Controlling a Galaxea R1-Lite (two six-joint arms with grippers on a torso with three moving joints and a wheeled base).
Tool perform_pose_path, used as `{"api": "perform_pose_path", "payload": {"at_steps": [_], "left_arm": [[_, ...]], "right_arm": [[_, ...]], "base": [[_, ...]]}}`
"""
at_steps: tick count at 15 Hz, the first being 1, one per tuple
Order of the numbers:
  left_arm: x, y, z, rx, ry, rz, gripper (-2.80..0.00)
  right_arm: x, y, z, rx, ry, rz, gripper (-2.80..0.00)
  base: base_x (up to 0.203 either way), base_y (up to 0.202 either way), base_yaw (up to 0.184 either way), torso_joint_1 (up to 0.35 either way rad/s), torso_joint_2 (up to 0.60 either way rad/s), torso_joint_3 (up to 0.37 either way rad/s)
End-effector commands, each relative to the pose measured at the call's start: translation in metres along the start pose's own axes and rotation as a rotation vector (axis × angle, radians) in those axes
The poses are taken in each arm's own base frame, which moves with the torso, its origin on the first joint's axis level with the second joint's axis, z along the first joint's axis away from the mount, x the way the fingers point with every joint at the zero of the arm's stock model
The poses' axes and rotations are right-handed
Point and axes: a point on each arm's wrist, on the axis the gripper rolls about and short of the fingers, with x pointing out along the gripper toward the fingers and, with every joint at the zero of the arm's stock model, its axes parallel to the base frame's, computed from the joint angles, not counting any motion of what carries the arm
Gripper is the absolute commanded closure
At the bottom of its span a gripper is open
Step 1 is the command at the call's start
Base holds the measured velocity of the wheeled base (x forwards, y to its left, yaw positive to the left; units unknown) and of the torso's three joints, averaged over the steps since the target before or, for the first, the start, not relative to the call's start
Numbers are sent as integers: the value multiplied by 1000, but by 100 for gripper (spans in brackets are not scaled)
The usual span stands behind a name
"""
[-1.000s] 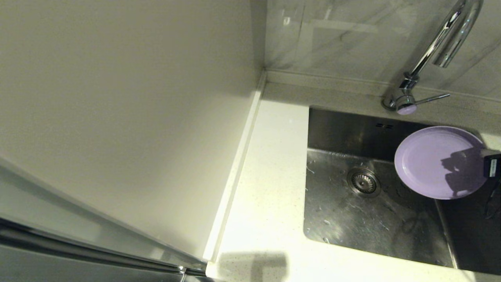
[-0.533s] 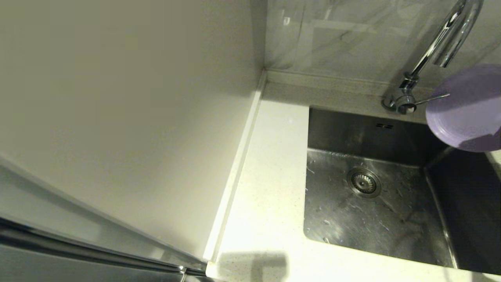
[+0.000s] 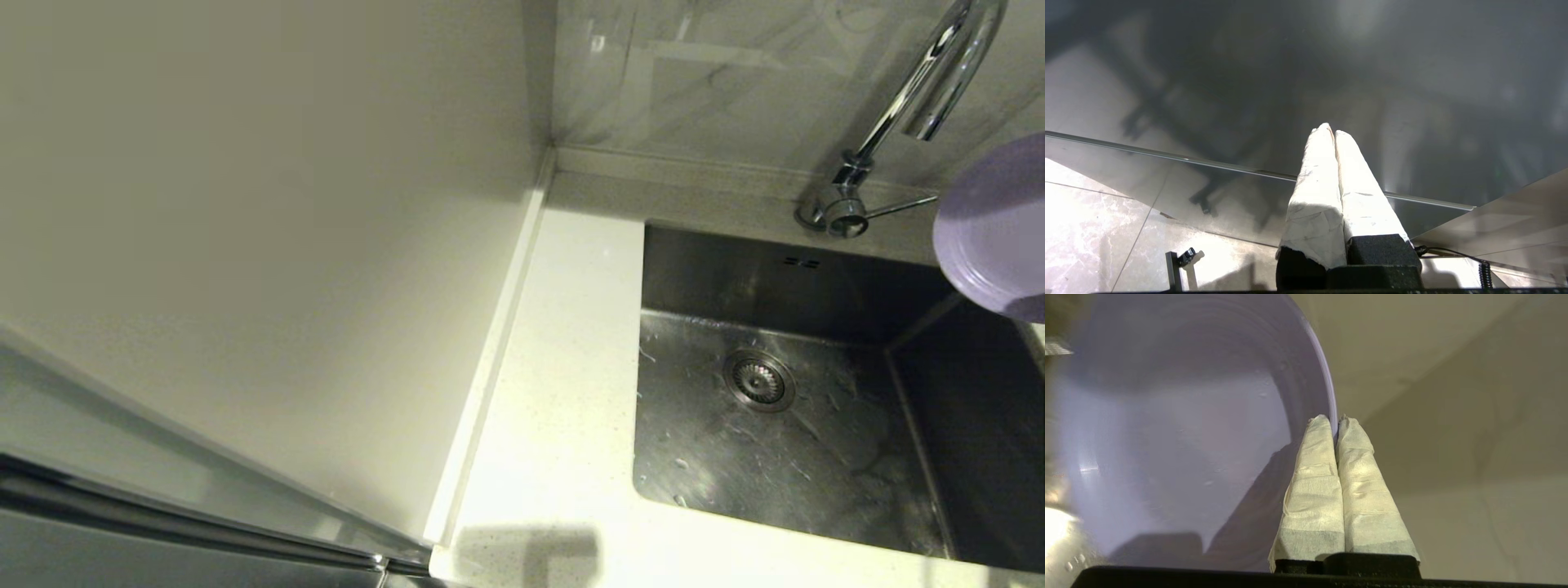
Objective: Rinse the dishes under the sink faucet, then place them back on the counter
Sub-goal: Place the plate on the table
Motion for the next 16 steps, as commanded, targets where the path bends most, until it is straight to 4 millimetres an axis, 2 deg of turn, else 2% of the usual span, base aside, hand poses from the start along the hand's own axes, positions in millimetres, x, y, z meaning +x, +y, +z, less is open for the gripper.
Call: {"api": "perform_pose_path", "payload": {"at_steps": [1,8,11,16], "left_arm": [[0,0,-1,0,2,0,0],[0,0,-1,0,3,0,0],[0,0,-1,0,3,0,0],[0,0,-1,1,3,0,0]], "right_arm": [[-6,-5,-10,-39,52,-40,0],[-12,-20,-37,-44,305,-254,0],[-19,-34,-39,56,324,-330,0],[-35,-47,-48,339,507,-407,0]], "base": [[0,0,0,0,0,0],[0,0,0,0,0,0],[0,0,0,0,0,0],[0,0,0,0,0,0]]}}
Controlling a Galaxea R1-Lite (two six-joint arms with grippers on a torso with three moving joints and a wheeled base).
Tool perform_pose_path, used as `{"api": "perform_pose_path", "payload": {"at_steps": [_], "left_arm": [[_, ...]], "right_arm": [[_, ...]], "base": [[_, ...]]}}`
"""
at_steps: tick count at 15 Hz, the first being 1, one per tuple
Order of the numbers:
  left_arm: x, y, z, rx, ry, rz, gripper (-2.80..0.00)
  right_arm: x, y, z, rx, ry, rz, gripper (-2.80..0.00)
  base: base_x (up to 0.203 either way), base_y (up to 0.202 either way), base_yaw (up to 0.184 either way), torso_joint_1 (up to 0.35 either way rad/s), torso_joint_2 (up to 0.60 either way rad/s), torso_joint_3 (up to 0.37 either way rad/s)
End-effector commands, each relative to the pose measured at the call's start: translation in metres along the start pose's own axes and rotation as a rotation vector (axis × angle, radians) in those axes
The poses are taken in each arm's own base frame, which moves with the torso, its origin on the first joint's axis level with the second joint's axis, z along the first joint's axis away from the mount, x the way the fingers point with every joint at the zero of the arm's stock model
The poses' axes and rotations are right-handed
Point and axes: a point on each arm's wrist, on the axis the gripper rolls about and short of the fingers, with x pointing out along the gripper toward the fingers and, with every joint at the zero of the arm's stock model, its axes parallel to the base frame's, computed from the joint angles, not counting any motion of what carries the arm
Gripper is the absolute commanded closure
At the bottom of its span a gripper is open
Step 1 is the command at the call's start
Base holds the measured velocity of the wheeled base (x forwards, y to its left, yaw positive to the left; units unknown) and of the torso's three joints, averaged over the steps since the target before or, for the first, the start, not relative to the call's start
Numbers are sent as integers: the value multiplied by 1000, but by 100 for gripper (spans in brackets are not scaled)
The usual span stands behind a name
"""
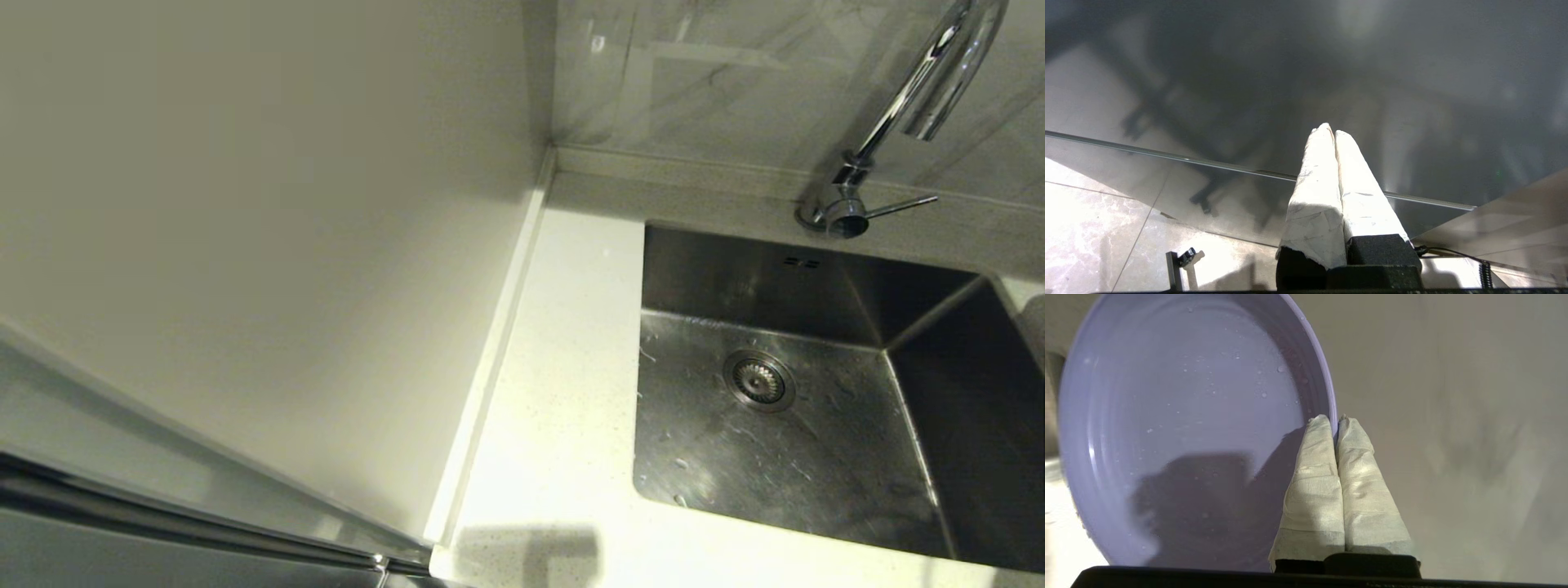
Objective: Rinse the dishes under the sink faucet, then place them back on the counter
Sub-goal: Place the plate on the table
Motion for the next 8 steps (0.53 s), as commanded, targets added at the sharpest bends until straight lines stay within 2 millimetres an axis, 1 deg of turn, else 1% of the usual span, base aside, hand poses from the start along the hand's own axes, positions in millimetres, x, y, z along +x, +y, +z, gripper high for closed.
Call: {"api": "perform_pose_path", "payload": {"at_steps": [1,4,8], "left_arm": [[0,0,-1,-1,2,0,0],[0,0,-1,-1,3,0,0],[0,0,0,-1,1,0,0]], "right_arm": [[-4,-8,0,144,75,-24,0],[-6,-16,-5,364,218,-70,0],[-7,-37,-11,470,250,-159,0]], "base": [[0,0,0,0,0,0],[0,0,0,0,0,0],[0,0,0,0,0,0]]}}
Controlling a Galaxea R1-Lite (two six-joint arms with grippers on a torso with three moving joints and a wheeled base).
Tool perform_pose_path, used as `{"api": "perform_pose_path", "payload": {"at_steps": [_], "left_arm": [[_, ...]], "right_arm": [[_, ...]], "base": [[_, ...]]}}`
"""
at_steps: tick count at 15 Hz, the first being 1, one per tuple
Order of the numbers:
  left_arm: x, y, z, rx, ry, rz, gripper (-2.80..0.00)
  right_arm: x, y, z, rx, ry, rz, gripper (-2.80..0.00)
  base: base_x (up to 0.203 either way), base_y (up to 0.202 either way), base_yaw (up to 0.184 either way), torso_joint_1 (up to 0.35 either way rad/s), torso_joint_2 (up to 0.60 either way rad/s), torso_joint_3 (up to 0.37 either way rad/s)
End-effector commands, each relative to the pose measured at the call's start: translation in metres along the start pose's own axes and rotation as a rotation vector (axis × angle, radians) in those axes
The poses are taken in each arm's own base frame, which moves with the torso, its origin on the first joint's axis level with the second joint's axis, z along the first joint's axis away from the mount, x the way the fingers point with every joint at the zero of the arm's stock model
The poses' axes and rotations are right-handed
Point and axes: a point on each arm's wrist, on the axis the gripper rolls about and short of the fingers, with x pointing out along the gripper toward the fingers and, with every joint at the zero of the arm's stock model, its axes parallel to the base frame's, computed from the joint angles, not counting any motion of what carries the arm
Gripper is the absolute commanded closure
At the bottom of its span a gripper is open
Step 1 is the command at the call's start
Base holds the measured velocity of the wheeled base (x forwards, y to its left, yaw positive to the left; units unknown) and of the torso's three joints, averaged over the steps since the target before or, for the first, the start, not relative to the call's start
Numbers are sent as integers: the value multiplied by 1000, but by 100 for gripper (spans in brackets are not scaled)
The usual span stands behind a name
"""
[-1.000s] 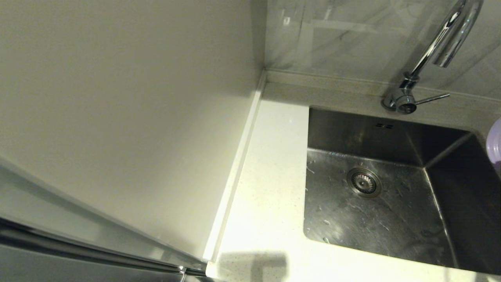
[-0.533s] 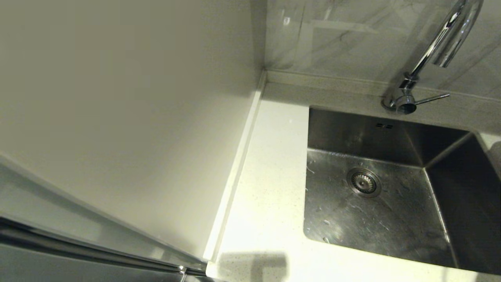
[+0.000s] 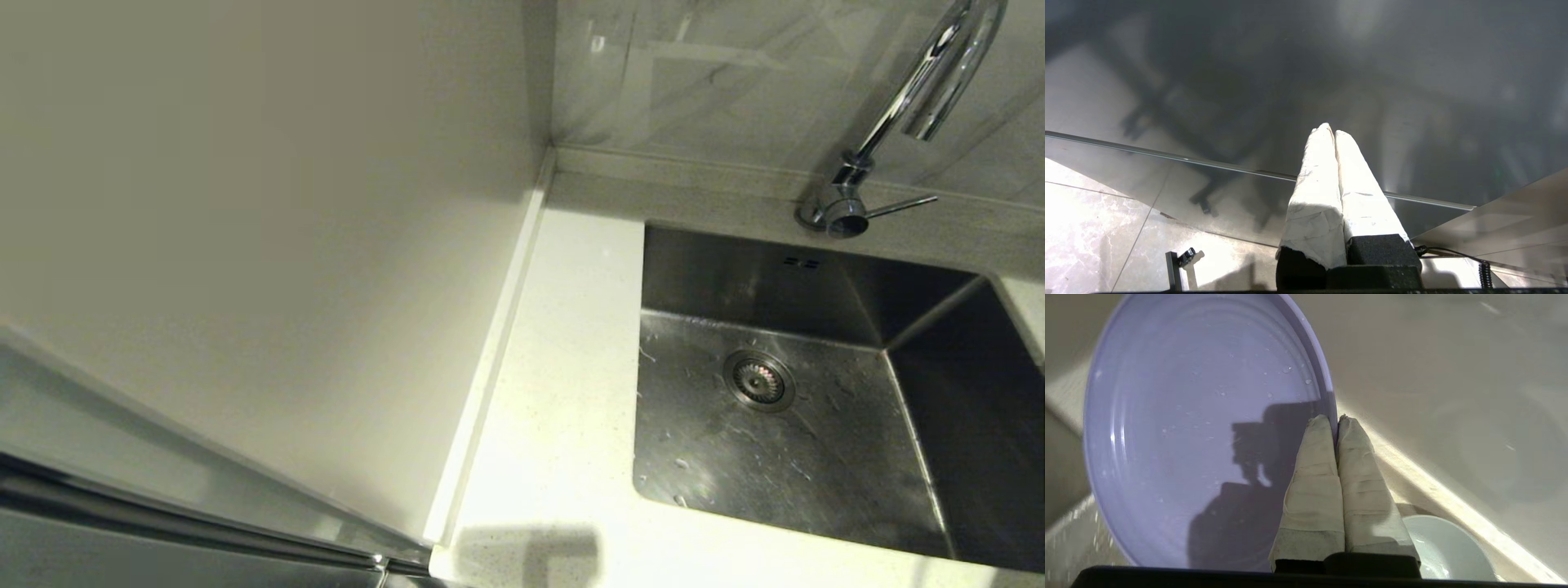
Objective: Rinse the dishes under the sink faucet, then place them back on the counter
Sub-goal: Place the plate on the table
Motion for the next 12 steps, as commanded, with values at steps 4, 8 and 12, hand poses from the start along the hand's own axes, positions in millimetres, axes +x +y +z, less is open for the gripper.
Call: {"api": "perform_pose_path", "payload": {"at_steps": [4,8,12], "left_arm": [[0,0,-1,0,2,0,0],[0,0,-1,0,3,0,0],[0,0,-1,0,3,0,0]], "right_arm": [[-22,-22,-6,198,81,-108,0],[-51,-34,1,296,84,-118,0],[-63,-55,-3,342,66,-216,0]], "base": [[0,0,0,0,0,0],[0,0,0,0,0,0],[0,0,0,0,0,0]]}}
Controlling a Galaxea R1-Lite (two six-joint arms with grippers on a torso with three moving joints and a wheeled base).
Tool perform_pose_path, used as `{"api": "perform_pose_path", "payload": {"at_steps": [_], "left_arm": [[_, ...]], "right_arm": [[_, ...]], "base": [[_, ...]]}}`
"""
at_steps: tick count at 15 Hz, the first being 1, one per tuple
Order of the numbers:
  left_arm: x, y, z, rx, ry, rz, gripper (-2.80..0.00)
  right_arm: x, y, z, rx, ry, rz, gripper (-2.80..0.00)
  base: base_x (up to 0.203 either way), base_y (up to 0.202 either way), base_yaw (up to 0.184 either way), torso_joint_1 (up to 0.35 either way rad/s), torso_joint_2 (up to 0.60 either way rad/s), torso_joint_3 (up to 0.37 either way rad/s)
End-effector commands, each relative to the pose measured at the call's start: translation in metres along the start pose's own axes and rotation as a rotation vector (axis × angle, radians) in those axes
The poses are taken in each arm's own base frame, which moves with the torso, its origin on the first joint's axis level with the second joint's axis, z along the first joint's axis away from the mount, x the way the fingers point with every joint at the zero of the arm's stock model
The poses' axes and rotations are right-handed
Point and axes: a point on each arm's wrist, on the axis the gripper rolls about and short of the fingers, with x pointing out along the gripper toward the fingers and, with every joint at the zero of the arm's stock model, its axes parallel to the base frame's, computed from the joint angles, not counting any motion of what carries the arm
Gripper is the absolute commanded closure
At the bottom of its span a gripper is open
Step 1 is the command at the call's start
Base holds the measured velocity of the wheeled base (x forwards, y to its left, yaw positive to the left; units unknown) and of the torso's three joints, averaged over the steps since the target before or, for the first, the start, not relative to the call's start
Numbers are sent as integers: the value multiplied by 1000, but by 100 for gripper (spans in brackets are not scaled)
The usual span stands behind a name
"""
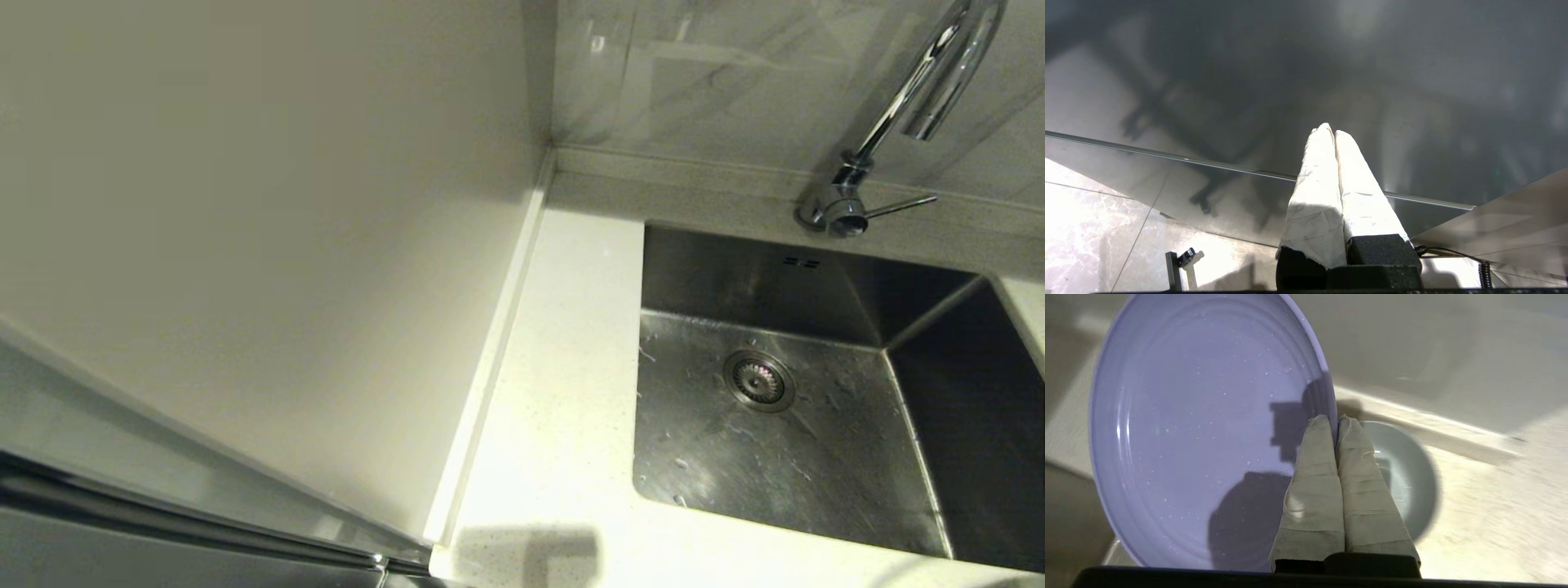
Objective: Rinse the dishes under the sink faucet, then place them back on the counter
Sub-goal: Place the plate on the table
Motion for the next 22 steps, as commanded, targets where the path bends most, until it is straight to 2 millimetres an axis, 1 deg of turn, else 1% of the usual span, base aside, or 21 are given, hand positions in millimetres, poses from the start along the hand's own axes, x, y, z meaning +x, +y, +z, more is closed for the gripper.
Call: {"api": "perform_pose_path", "payload": {"at_steps": [1,3,5,7,11,14,16,17,22], "left_arm": [[0,0,-1,0,2,0,0],[0,0,-1,0,2,0,0],[0,0,0,0,1,0,0],[0,0,-1,0,2,0,0],[0,0,-1,0,2,0,0],[0,0,-1,1,2,0,0],[0,0,0,0,1,0,0],[0,0,-1,0,2,0,0],[0,0,-1,0,2,0,0]], "right_arm": [[-7,-14,3,33,-37,-48,0],[-8,-27,0,55,-40,-103,0],[-6,-42,-10,62,-11,-162,0],[2,-49,-16,62,27,-193,0],[20,-65,-21,73,115,-221,0],[27,-80,-29,18,145,-216,0],[31,-94,-34,-56,126,-219,0],[31,-99,-34,-65,122,-200,0],[31,-102,-34,-73,109,-192,0]], "base": [[0,0,0,0,0,0],[0,0,0,0,0,0],[0,0,0,0,0,0],[0,0,0,0,0,0],[0,0,0,0,0,0],[0,0,0,0,0,0],[0,0,0,0,0,0],[0,0,0,0,0,0],[0,0,0,0,0,0]]}}
